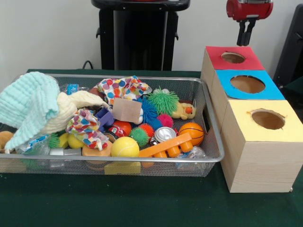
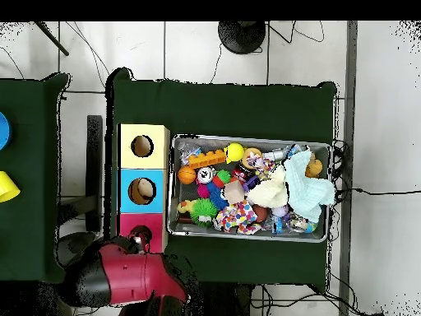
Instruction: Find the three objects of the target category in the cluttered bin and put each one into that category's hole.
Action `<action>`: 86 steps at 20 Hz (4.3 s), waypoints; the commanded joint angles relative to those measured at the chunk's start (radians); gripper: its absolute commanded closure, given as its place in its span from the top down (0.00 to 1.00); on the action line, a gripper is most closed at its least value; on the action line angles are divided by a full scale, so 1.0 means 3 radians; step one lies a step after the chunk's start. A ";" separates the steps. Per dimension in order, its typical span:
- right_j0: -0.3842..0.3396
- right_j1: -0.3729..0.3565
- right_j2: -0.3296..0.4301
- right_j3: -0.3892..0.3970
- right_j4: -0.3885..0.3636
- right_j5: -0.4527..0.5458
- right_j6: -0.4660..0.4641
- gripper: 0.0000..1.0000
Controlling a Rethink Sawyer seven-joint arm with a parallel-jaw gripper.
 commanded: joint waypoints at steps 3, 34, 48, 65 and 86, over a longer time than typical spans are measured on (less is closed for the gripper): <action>-0.0324 0.0013 0.0316 -0.0140 -0.0004 0.0173 0.0333 0.00; -0.0951 -0.0096 0.0559 -0.0560 0.0000 0.0740 0.0158 0.00; -0.1212 -0.0730 0.0837 0.0235 0.0200 0.0450 0.0086 0.00; -0.1529 -0.0368 0.0968 0.0586 -0.0553 -0.0401 0.0140 0.00; -0.1615 0.0070 0.1094 0.0560 -0.0815 -0.0785 0.0461 1.00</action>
